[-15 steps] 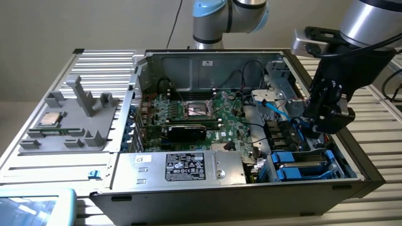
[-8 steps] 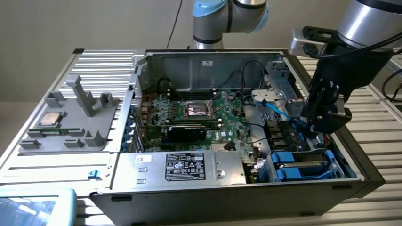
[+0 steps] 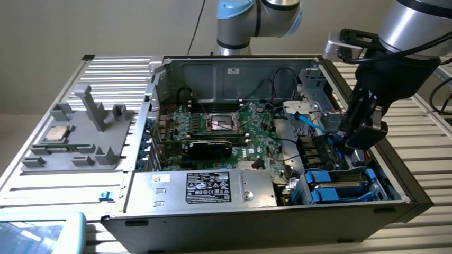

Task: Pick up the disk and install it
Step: 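Insert the first disk wire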

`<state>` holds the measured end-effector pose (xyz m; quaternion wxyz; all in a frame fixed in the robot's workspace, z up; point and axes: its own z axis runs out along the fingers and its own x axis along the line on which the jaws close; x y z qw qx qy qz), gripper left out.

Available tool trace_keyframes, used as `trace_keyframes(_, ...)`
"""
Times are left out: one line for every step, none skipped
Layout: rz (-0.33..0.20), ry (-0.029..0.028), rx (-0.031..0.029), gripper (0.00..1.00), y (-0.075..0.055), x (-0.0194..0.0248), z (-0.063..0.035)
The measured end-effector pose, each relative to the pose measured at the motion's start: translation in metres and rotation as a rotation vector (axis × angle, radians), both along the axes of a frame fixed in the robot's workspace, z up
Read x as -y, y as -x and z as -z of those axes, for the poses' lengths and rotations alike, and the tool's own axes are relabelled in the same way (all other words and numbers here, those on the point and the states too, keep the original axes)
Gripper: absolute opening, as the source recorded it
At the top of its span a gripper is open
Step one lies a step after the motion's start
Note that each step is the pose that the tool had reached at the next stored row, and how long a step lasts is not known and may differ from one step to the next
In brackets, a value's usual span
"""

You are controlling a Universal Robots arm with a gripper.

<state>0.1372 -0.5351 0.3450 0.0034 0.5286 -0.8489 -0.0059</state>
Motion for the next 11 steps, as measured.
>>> trace_keyframes(0.007, 0.0, 0.0001, 0.58, 0.0004, 0.0, 0.0005)
trace_keyframes(0.012, -0.0001, 0.0004, 0.58, 0.001, 0.0, 0.0014)
trace_keyframes(0.018, 0.0, 0.0009, 0.58, 0.0016, 0.0, 0.0021)
trace_keyframes(0.023, 0.0005, 0.0024, 0.58, 0.002, 0.0, 0.0028)
trace_keyframes(0.028, 0.0015, 0.0059, 0.58, 0.0021, 0.0, 0.0031)
trace_keyframes(0.031, 0.0031, 0.011, 0.58, 0.0023, 0.0, 0.0035)
trace_keyframes(0.034, 0.0051, 0.0163, 0.58, 0.0026, 0.0, 0.0039)
trace_keyframes(0.036, 0.0068, 0.0197, 0.58, 0.0035, 0.0, 0.0044)
trace_keyframes(0.037, 0.0087, 0.0211, 0.58, 0.0049, -0.0001, 0.0047)
trace_keyframes(0.037, 0.0117, 0.0219, 0.58, 0.0066, -0.0002, 0.0049)
trace_keyframes(0.037, 0.014, 0.0228, 0.58, 0.0082, -0.0004, 0.005)
